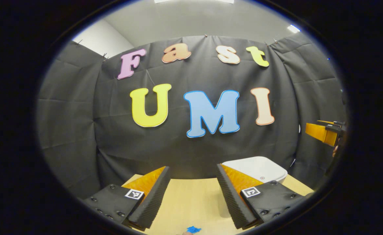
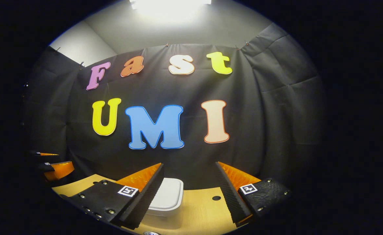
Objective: Press the lid of the desktop garbage bin to open it, pick up the crumpled paper on the desktop and throw it into the bin, then pick up the pop can on the desktop and drop it into the bin, and finally close the garbage bin lid.
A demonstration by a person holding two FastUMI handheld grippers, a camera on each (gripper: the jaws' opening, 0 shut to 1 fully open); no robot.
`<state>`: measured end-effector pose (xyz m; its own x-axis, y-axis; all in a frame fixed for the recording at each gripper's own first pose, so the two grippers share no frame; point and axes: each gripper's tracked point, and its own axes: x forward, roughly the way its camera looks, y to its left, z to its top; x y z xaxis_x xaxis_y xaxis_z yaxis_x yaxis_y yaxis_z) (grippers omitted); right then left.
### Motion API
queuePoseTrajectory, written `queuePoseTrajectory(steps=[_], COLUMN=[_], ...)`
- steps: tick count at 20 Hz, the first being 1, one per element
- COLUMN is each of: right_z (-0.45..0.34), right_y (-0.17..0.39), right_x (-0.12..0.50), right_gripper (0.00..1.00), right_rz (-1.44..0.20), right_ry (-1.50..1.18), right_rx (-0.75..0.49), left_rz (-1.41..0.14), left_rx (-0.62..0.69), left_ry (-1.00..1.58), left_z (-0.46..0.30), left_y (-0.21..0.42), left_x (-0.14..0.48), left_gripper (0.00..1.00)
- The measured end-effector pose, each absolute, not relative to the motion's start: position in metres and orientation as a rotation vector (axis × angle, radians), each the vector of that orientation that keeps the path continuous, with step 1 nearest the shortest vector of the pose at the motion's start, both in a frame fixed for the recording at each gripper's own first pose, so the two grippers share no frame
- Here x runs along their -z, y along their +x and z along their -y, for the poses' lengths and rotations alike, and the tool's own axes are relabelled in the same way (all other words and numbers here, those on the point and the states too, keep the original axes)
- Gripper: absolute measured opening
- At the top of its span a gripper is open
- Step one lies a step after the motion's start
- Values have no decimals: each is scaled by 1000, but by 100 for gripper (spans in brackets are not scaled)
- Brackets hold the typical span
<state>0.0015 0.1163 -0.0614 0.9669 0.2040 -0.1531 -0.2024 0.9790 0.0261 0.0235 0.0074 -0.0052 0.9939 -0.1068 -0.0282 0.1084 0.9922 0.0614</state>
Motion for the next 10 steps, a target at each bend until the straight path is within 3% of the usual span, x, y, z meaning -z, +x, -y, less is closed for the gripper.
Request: queuePoseTrajectory(steps=[3, 4, 7, 8, 9, 10], right_z=[-128, -131, -138, -141, -142, -142], right_y=[4, 5, 9, 10, 12, 12], right_x=[69, 71, 82, 85, 88, 90], right_gripper=[95, 85, 84, 72, 72, 61], right_rz=[-174, -183, -214, -223, -231, -234], right_ry=[11, 13, 19, 20, 18, 15], right_rx=[-230, -234, -247, -253, -255, -257], left_rz=[-23, -22, -24, -25, -25, -26], left_rx=[112, 114, 119, 120, 121, 122], left_ry=[62, 62, 62, 63, 63, 64], left_z=[-8, -9, -10, -10, -11, -12], left_y=[25, 25, 27, 28, 28, 28], left_x=[5, 4, 5, 4, 4, 4], left_gripper=[95, 95, 95, 95, 95, 95])
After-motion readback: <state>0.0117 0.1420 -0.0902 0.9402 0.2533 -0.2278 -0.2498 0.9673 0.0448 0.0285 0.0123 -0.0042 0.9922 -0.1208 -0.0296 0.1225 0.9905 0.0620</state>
